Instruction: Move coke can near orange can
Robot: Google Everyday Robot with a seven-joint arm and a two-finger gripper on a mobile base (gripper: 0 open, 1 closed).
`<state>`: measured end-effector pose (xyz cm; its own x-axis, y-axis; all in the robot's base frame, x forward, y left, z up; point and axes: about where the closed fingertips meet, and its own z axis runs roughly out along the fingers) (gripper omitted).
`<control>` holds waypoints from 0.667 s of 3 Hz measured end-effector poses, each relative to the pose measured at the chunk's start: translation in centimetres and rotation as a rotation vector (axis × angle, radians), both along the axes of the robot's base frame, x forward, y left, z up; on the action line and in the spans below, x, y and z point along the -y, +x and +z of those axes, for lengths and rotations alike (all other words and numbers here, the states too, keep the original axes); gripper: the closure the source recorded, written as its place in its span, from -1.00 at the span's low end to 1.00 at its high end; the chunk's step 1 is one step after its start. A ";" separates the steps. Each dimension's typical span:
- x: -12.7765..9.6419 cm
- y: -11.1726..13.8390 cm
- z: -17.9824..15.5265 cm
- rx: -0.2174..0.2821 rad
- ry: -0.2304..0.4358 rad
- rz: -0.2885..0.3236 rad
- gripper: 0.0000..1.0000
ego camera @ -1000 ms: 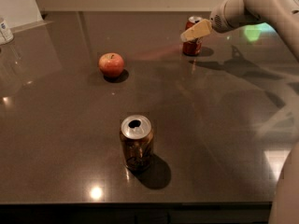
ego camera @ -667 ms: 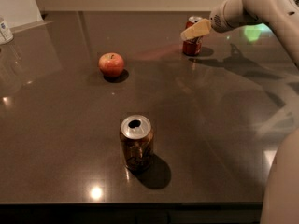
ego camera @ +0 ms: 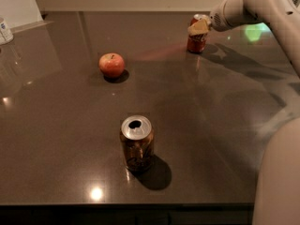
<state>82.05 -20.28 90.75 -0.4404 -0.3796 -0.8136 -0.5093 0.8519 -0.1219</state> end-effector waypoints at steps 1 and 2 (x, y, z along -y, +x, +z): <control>-0.3 -0.6 0.3 -0.017 0.019 0.024 0.28; -0.9 -2.4 1.5 -0.030 0.034 0.072 0.77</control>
Offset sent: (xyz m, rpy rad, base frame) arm -0.0528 0.0097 0.0391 0.0512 0.0354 0.1283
